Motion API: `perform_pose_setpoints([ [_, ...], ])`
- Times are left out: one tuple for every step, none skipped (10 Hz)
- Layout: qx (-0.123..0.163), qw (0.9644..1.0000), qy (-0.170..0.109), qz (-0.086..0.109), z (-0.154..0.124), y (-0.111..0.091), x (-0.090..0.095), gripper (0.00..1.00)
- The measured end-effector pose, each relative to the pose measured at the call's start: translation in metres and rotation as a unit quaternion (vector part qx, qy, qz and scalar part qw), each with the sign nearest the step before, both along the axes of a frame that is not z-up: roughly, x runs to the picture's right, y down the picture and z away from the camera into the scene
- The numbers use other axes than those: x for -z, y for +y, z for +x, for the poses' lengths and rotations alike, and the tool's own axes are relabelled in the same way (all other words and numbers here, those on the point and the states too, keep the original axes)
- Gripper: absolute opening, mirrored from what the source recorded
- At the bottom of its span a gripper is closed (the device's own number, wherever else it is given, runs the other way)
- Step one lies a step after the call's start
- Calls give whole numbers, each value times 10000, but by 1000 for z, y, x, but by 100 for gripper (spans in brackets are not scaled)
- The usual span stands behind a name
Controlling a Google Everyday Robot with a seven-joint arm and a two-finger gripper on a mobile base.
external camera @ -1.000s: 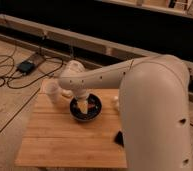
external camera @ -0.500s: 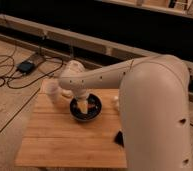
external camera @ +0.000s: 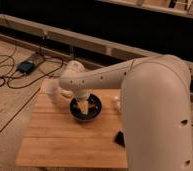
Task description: Push the eraser across the table
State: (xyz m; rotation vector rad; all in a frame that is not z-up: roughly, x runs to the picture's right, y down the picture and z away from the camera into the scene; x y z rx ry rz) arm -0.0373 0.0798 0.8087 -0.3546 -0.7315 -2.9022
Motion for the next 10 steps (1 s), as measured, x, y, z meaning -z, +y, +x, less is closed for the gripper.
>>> perform_pose_setpoints([
  [-32, 10000, -36, -51, 9, 5, 3, 80],
  [-78, 9999, -53, -88, 17, 9, 6, 80],
  [-154, 9998, -74, -115, 28, 13, 9, 80],
  [-248, 9996, -68, -147, 43, 17, 14, 80],
  [-360, 9992, -52, -191, 58, 22, 17, 80],
  [-494, 9985, -11, -253, 76, 29, 20, 80],
  [-647, 9974, 66, -323, 97, 39, 23, 80],
  [-799, 9961, 131, -363, 113, 45, 23, 80],
  [-963, 9942, 242, -404, 133, 52, 22, 80],
  [-1123, 9922, 346, -425, 151, 57, 20, 80],
])
